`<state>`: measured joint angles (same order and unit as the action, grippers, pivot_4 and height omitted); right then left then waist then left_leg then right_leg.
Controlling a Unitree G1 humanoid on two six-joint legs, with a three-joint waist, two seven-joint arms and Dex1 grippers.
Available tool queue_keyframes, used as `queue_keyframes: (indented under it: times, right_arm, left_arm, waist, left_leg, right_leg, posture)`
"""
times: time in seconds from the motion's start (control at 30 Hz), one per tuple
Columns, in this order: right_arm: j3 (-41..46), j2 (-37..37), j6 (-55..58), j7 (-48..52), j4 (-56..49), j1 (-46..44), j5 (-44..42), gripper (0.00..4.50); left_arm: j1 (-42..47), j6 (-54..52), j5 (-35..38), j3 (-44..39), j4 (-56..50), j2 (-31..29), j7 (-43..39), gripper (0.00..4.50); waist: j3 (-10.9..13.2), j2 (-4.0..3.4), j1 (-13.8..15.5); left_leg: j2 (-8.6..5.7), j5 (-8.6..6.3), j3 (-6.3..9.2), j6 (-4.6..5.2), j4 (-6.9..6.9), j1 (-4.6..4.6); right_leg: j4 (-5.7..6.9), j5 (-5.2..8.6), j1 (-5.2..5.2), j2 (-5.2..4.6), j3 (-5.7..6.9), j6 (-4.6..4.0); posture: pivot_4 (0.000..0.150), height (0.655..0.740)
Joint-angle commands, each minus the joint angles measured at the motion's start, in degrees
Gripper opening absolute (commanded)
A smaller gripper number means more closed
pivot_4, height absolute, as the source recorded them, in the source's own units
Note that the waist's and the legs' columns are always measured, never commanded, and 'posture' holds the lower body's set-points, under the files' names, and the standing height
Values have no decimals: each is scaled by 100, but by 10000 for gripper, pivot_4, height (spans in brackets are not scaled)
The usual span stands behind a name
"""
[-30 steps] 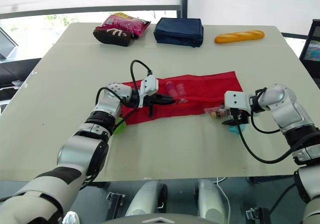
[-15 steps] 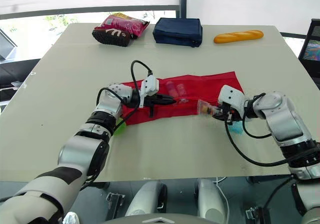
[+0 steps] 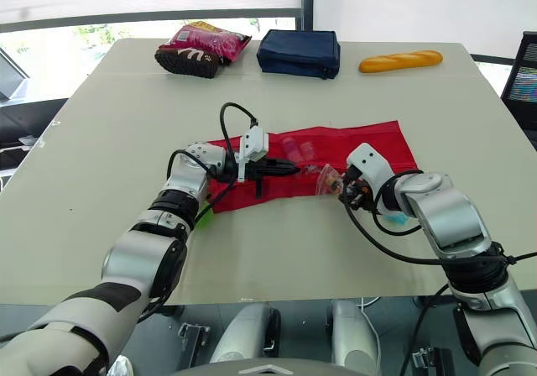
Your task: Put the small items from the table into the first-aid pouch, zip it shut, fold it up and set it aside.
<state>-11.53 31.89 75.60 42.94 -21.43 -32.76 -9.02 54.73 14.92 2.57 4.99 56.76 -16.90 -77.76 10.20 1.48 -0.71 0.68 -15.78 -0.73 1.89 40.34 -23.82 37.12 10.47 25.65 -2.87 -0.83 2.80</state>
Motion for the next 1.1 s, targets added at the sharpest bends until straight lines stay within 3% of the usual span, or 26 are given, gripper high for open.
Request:
queue_keyframes:
  times: [0.03,0.3,0.6,0.87,1.03,1.1]
  right_arm:
    - [74,-216,299,-373,3,-208,-106,8229]
    - [651,-967,868,-1170,498,-501,-167,8229]
    - [2177,-2639,1559,-2376,757,-861,-5,8229]
    - [2640,-3597,837,-3296,1085,-1107,161,8229]
    - [2474,-3731,231,-3449,1160,-1044,82,8229]
    - [2395,-3694,249,-3442,1099,-968,27,18665]
  left_arm:
    - [-5,-23,179,-55,-276,19,-54,0]
    - [-83,-63,219,9,-430,38,-148,0]
    - [-189,-130,225,72,-613,34,-281,0]
    - [-211,-170,239,130,-697,78,-326,0]
    - [-227,-177,261,153,-710,67,-330,0]
    - [-233,-178,267,157,-706,57,-321,0]
  waist:
    - [0,0,-1]
    - [0,-1,-5]
    - [-2,-4,-18]
    - [-2,-5,-29]
    - [-1,-7,-40]
    - [-1,-7,-42]
  left_leg:
    - [0,0,0,0,0,0]
    - [0,0,1,0,0,-1]
    - [1,0,4,0,-2,0]
    - [-1,0,5,0,-2,2]
    - [-1,0,4,0,-2,2]
    - [-1,0,5,0,-2,2]
  right_leg:
    - [0,0,0,0,0,0]
    - [0,0,0,0,2,0]
    - [13,0,5,2,3,0]
    - [22,0,6,1,3,-1]
    - [21,0,6,0,3,-1]
    - [21,0,6,0,3,0]
  posture:
    - [1500,7134]
    - [1500,7134]
    - [1500,7134]
    - [1500,7134]
    - [1500,7134]
    - [1500,7134]
